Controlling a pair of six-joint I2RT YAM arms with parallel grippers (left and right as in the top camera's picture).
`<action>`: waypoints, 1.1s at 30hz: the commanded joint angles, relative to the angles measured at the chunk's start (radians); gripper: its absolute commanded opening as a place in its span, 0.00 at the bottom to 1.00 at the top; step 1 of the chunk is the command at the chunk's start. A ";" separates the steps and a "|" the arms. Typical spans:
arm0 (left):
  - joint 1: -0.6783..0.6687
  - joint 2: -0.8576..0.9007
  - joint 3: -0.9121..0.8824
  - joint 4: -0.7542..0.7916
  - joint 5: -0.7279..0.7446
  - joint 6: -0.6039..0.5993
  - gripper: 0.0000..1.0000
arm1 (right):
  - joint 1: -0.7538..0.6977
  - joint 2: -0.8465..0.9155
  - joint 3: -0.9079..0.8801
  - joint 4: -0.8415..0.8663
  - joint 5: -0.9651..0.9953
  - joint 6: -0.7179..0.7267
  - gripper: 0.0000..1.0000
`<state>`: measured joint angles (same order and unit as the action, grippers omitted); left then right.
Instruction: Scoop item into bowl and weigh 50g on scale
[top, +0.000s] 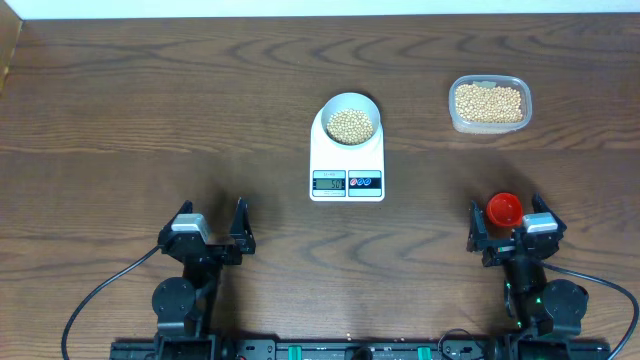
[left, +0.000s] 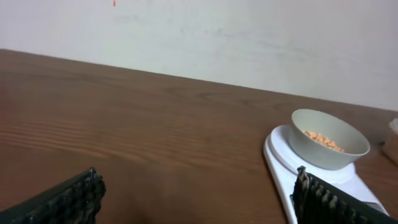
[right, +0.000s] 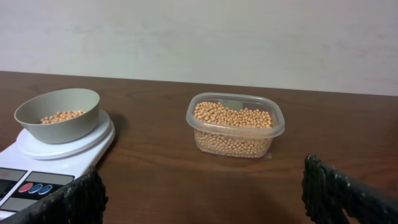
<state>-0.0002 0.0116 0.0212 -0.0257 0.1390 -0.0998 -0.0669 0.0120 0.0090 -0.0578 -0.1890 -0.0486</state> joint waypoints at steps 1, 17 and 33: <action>0.006 -0.010 -0.017 -0.039 -0.022 0.084 0.99 | 0.006 -0.007 -0.003 -0.002 0.003 -0.013 0.99; 0.005 -0.010 -0.017 -0.042 -0.020 0.107 0.99 | 0.006 -0.007 -0.003 -0.002 0.003 -0.013 0.99; 0.004 -0.009 -0.017 -0.038 -0.017 0.096 0.99 | 0.006 -0.007 -0.003 -0.002 0.003 -0.013 0.99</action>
<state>-0.0002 0.0116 0.0216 -0.0273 0.1246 -0.0029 -0.0669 0.0120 0.0090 -0.0578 -0.1890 -0.0486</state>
